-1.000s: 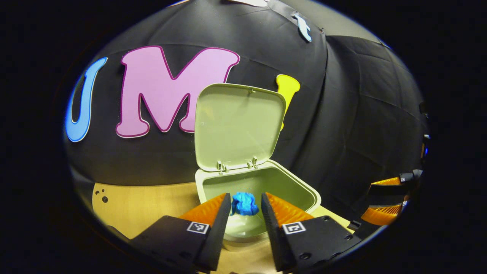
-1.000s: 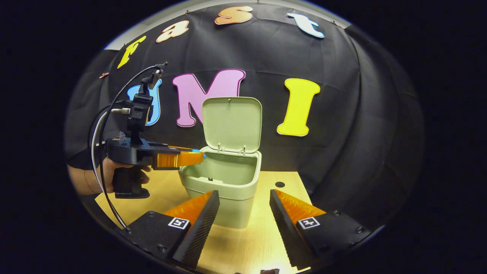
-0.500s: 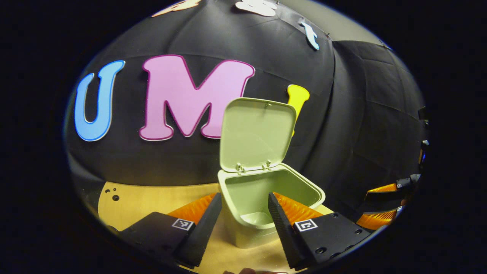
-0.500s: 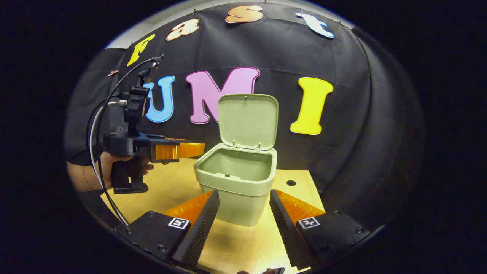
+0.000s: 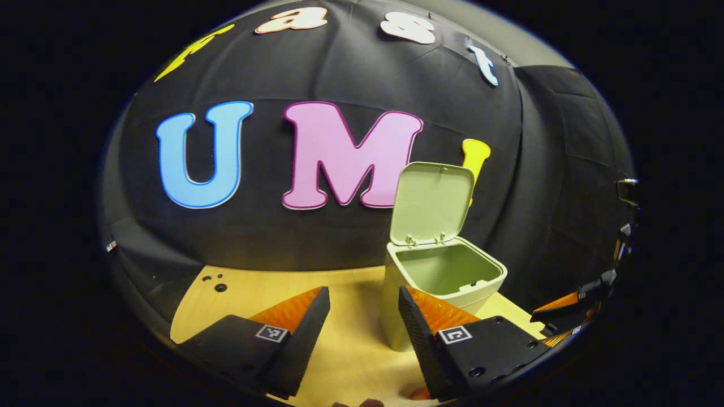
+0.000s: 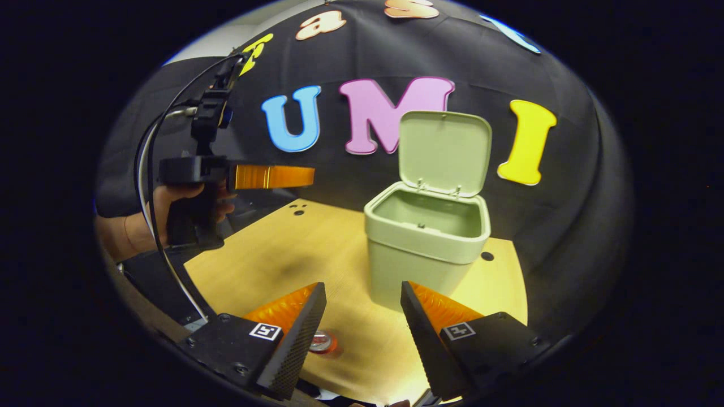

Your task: Press the lid of the desktop garbage bin to open it, pick up the crumpled paper on the desktop and throw it into the bin, then pick up the pop can on the desktop and drop it into the bin, and finally close the garbage bin lid.

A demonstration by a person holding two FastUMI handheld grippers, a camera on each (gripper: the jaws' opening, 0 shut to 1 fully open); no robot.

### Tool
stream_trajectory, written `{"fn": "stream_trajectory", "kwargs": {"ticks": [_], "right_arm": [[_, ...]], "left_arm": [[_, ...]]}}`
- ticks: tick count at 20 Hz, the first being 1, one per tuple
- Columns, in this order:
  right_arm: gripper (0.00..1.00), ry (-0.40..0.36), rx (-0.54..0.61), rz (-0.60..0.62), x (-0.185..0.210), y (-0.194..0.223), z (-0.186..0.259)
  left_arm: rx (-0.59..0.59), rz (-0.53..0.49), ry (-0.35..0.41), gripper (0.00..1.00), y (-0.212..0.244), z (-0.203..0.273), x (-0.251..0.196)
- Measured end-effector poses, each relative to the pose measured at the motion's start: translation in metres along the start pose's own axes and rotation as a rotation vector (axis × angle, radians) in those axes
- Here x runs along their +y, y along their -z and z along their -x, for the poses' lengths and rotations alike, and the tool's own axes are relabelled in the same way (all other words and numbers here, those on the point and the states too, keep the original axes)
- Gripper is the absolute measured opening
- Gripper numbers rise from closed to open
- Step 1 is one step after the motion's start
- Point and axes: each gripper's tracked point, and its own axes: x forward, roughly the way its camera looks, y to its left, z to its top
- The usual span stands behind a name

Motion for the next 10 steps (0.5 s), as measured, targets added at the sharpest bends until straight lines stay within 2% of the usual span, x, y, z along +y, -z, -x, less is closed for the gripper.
{"fn": "stream_trajectory", "kwargs": {"ticks": [5, 10], "right_arm": [[0.88, -0.111, 0.104, 0.054, 0.034, 0.042, -0.012], [0.88, -0.173, 0.189, 0.08, 0.054, 0.08, -0.031]], "left_arm": [[0.003, 0.037, -0.072, 0.81, 0.011, 0.037, 0.023], [0.035, 0.07, -0.126, 0.82, 0.033, 0.064, 0.044]]}}
